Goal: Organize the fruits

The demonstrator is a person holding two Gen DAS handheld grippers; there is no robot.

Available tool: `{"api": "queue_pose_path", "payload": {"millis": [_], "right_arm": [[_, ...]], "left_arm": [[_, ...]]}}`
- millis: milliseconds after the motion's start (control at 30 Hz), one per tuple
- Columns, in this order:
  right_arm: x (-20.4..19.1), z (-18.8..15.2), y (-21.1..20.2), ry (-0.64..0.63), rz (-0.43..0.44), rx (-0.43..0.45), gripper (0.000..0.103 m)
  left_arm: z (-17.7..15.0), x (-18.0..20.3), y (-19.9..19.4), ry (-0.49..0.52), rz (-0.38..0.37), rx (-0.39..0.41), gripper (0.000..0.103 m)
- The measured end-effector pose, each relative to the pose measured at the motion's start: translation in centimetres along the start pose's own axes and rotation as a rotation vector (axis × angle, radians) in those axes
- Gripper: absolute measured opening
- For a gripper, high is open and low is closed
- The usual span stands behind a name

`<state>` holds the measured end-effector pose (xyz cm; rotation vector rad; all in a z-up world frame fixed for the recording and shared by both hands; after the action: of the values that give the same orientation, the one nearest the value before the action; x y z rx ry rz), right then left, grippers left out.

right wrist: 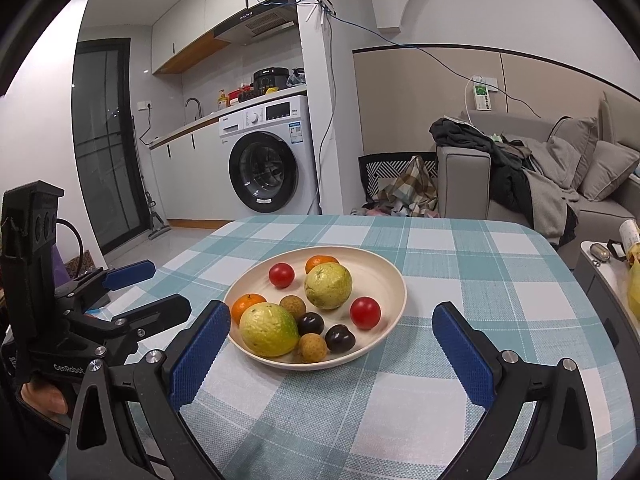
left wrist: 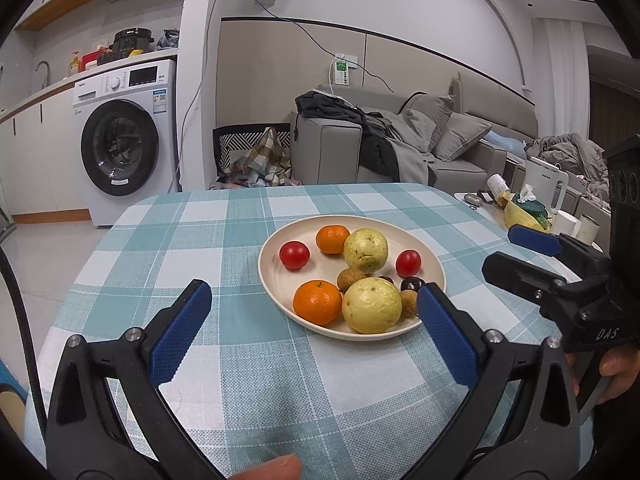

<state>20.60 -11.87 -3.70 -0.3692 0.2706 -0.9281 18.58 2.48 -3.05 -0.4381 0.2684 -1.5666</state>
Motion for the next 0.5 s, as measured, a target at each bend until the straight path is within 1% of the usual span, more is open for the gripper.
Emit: {"api": "queue_pose_path", "payload": {"millis": [500], "right_arm": [[-0.05,-0.02,-0.02,0.001,0.000,0.000,0.103]], "left_arm": [[0.10,-0.12,-0.12,-0.001,0.005,-0.001,0.102]]}}
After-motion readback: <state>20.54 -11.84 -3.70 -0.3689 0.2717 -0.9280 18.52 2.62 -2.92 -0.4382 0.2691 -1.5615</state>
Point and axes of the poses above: each gripper's, at about its wrist camera, not at the fingertips, and y roughly the way its jaws point, x to its right, z to its top, the point moved 9 cm from there along y, roughly the way its jaws point, and after that the axes turned 4 degrees about -z, right-handed, at the moved point
